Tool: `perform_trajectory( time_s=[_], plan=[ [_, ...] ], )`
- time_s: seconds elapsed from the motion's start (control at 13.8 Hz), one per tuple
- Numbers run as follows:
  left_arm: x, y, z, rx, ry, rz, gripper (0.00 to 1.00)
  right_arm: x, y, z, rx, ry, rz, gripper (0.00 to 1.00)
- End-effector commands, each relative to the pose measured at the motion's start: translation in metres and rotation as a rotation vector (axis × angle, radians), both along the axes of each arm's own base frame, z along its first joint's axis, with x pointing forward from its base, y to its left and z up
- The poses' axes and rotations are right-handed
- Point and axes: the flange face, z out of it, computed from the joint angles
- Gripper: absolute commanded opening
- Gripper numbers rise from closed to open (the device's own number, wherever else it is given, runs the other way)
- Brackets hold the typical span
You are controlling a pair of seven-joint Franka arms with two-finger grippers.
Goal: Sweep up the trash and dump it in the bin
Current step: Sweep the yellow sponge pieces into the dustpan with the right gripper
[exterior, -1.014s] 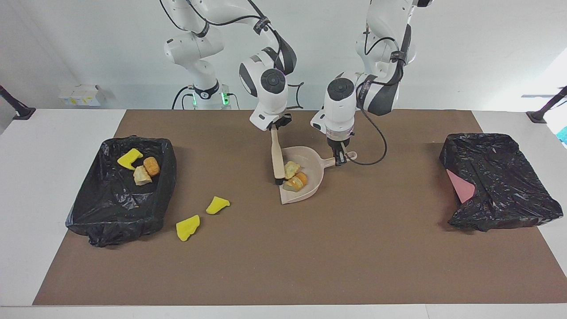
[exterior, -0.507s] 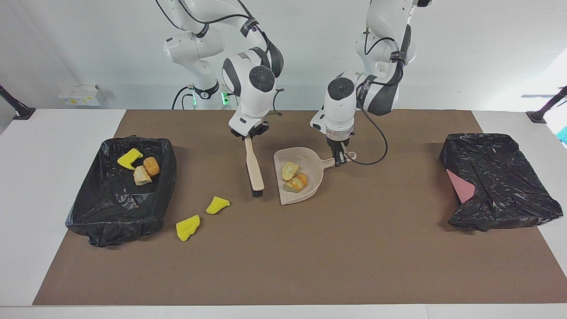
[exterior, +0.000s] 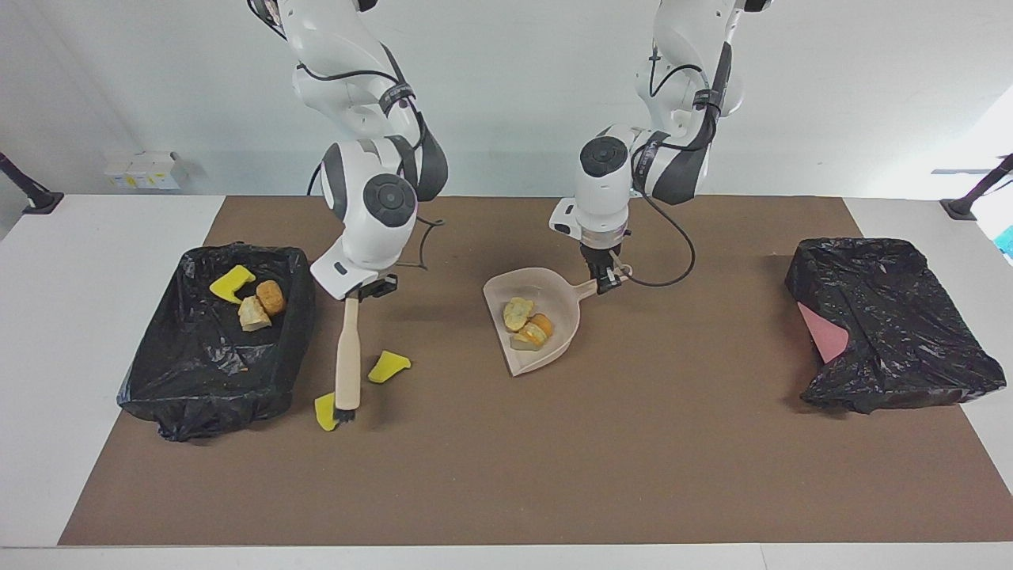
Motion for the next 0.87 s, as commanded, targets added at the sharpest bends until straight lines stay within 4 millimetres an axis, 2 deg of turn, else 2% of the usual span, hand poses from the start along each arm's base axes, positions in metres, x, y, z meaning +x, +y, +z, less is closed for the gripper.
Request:
perform_trajectory(
  time_s=[0.0,0.07,0.29,0.43,0.65,0.8],
  plan=[
    [-0.009,-0.007,0.006,0.008,-0.018,0.049,0.00,0.031,-0.033,-0.006,-0.047,0.001,-0.022,0.00],
    [-0.010,-0.006,0.007,0.013,-0.014,0.050,0.00,0.037,-0.047,-0.006,-0.065,-0.005,-0.026,0.00],
    [-0.012,-0.005,0.006,0.025,-0.001,0.052,0.00,0.040,-0.056,-0.013,-0.053,-0.005,-0.039,0.00],
    [-0.016,-0.006,0.006,0.034,0.007,0.047,0.00,0.037,-0.057,-0.026,-0.046,0.020,-0.046,0.00],
    [-0.022,-0.008,0.007,0.052,0.022,0.053,0.00,0.021,-0.044,-0.049,0.004,0.089,-0.061,0.00],
    [-0.025,-0.008,0.007,0.063,0.029,0.073,0.00,0.004,-0.027,-0.055,0.065,0.146,-0.089,0.00]
  ],
)
